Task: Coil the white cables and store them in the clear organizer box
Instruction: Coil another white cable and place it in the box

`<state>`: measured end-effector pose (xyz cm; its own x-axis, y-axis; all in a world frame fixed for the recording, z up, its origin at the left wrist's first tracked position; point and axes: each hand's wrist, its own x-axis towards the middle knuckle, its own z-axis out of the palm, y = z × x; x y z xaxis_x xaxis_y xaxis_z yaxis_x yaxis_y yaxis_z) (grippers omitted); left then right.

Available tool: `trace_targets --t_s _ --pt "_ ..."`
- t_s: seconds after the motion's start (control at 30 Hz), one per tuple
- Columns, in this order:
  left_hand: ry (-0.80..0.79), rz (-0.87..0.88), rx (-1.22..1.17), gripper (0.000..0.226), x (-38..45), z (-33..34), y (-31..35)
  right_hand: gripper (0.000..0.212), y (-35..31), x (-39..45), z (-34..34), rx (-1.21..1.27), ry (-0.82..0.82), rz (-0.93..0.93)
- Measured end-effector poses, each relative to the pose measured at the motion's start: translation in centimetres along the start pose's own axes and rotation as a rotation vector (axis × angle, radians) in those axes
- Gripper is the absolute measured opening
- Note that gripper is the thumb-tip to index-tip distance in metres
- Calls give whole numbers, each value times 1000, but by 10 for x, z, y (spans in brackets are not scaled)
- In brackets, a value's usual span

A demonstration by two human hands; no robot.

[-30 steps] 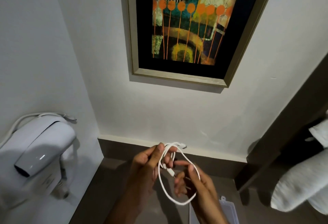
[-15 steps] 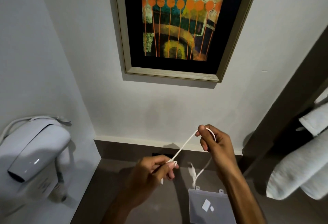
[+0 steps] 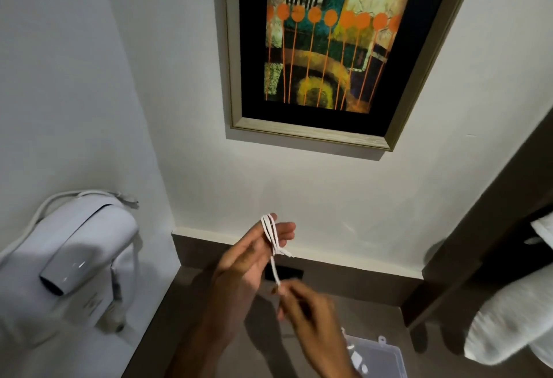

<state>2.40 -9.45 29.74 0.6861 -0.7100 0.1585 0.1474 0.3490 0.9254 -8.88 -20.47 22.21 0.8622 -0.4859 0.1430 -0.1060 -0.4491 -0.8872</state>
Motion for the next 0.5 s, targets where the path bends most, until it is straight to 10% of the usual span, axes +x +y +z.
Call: trace_targets --t_s 0.23,0.5 --pt "105 44 607 50 4 -20 -38 6 -37 -13 -25 -361 187 -189" --pt "-107 -204 220 68 -5 8 -35 11 -37 51 -88 -430 378 -391"
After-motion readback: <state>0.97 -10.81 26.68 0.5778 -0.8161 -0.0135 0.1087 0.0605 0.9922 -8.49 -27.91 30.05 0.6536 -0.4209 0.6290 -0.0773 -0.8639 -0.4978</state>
